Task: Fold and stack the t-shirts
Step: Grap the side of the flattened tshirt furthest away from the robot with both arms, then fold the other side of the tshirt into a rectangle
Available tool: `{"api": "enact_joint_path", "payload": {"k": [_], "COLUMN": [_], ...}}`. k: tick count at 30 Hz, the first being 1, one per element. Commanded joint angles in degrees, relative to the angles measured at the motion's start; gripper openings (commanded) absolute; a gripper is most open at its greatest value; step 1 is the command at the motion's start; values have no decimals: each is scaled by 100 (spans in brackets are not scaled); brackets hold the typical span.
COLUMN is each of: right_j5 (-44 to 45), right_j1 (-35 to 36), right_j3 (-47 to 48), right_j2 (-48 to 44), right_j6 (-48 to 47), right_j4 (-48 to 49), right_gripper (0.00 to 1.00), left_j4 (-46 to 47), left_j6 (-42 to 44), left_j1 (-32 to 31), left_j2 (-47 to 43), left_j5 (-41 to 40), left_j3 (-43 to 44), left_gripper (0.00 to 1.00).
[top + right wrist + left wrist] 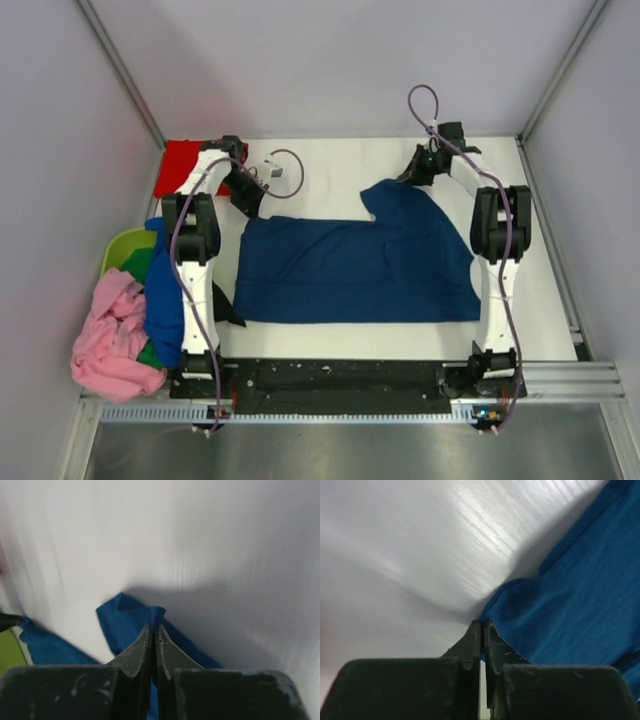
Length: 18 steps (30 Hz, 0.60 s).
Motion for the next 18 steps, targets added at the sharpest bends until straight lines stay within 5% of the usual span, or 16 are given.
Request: {"api": "enact_joint_path", "payload": {"k": [1, 11, 18], "right_j5": [-691, -43, 1548], "right_j1": [41, -20, -82], "right_j3": [-710, -4594, -6020], "right_j2": [-1582, -5422, -7139], "right_j6": [-473, -842, -693], "right_j4": [141, 107, -623], "right_gripper": [0, 0, 0], "left_j4": [108, 1182, 1173], "left_j6": [-139, 527, 1345], "left_j1": [68, 51, 51], "left_j2": [-883, -3459, -4181], "left_j5": [484, 441, 195], "left_j3": [-495, -3263, -4433], "left_gripper": [0, 0, 0]}}
